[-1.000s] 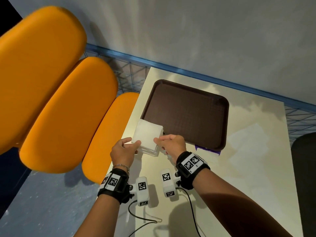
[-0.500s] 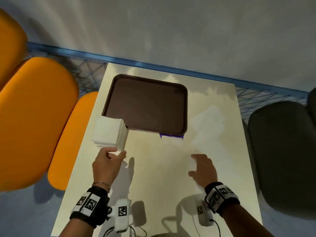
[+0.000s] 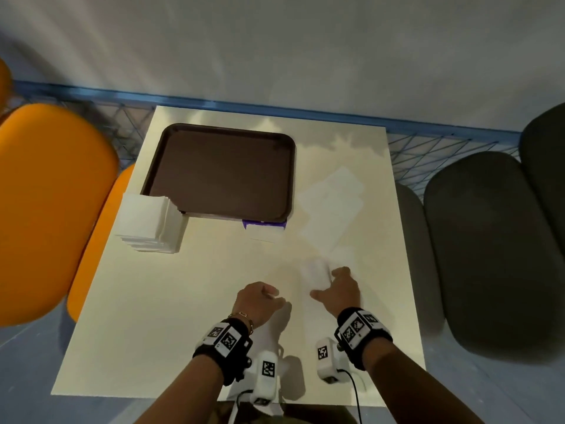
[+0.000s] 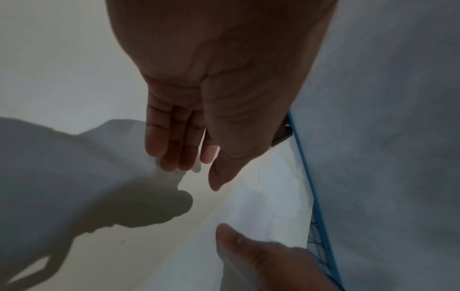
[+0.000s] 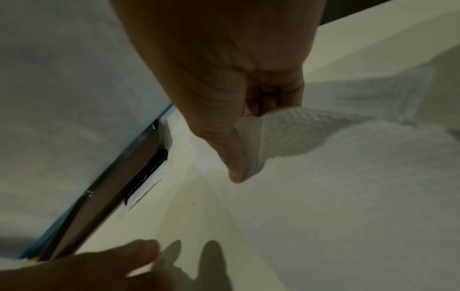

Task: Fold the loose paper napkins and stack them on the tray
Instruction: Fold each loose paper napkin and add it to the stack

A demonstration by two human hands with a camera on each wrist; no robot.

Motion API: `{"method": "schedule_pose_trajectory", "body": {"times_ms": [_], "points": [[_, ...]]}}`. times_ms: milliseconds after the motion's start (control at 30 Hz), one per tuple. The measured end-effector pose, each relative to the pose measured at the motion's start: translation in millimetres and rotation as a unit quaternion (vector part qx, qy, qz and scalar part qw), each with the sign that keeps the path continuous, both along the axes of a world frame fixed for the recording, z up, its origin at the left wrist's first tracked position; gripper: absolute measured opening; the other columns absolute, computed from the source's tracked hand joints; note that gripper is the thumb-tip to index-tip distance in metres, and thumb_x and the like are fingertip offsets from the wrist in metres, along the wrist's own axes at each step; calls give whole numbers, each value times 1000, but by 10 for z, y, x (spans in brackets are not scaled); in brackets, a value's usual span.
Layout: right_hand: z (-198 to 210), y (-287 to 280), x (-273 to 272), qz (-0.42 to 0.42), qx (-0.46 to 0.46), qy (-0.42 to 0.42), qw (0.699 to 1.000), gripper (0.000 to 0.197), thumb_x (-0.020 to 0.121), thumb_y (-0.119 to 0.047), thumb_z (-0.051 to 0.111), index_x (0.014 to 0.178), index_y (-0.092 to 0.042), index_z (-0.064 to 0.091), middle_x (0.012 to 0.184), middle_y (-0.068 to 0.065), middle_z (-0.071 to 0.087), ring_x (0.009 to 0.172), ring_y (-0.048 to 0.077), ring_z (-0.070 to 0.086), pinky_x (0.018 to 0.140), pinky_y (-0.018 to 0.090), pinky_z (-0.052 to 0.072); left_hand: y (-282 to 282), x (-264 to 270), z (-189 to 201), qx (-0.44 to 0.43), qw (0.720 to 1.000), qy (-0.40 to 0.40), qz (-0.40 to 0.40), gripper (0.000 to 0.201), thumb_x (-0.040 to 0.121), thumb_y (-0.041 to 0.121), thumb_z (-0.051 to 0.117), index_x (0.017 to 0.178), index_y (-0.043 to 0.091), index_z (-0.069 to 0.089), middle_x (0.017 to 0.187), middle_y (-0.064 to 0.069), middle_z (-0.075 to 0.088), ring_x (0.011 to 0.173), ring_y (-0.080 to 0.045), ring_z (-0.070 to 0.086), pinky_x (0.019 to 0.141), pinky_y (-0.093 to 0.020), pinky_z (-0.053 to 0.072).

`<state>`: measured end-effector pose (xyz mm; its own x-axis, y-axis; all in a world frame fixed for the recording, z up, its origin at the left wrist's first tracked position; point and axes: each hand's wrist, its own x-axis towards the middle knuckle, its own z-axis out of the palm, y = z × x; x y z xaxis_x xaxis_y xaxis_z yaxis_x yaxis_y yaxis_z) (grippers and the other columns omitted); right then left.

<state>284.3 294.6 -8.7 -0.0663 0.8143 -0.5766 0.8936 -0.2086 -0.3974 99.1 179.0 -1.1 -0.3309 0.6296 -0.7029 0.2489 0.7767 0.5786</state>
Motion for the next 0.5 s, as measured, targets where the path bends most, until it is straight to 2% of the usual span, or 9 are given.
{"method": "schedule_pose_trajectory", "body": {"times_ms": [67,133,167,200,233,267,300,400,500], "points": [[53,40,41,28,-26,37,999,65,74,-28,95,126,-11,60,122,6,69,114,30,67,92,32,54,19,174,-67,-9,1000,-14,2,34,85,38,80,114,25,69,103,12,71,106,-12,66,88,-22,45],[116,65,77,45,-43,97,993,32,75,-27,95,84,-21,64,83,-7,67,84,18,64,66,23,49,14,317,-130,8,999,-27,27,43,82,40,84,117,25,65,102,11,70,104,-12,67,90,-25,48],[174,77,93,43,-57,133,989,37,75,-28,95,71,-20,59,69,-8,62,71,12,59,59,22,47,6,373,-141,25,998,-42,47,45,80,41,87,116,26,64,102,10,70,101,-11,67,90,-25,50],[238,93,105,43,-72,168,982,39,73,-32,96,69,-14,61,66,-3,66,65,9,60,61,25,54,-5,417,-138,46,995,-60,64,43,79,42,88,112,27,64,99,11,70,95,-10,67,87,-25,51],[317,114,114,39,-90,203,974,40,70,-36,96,77,-7,69,76,6,75,70,11,68,71,37,63,-15,446,-111,69,992,-79,75,37,79,43,89,103,27,65,93,13,69,86,-9,65,82,-24,50],[401,135,131,43,-107,241,964,41,71,-35,96,89,-5,76,90,9,80,83,19,77,83,47,65,-27,464,-60,94,987,-100,85,34,79,45,88,94,25,66,85,14,67,79,-10,62,77,-24,49],[527,147,142,42,-124,275,952,37,74,-30,95,100,-7,80,100,8,82,95,25,79,90,51,64,-42,468,5,113,980,-124,103,36,78,48,87,87,20,66,80,10,65,76,-13,59,74,-26,49],[866,214,189,28,-152,332,931,26,87,-18,88,110,-10,81,107,5,82,104,28,78,88,41,63,-79,441,263,159,952,-191,179,44,85,42,84,88,1,69,81,-2,66,78,-18,58,71,-29,52],[1123,297,219,1,-150,357,922,18,91,-23,83,102,-8,80,103,12,82,101,31,78,91,48,63,-104,395,620,201,942,-178,200,29,92,27,80,100,0,75,86,-6,74,81,-18,63,67,-28,51]]}}
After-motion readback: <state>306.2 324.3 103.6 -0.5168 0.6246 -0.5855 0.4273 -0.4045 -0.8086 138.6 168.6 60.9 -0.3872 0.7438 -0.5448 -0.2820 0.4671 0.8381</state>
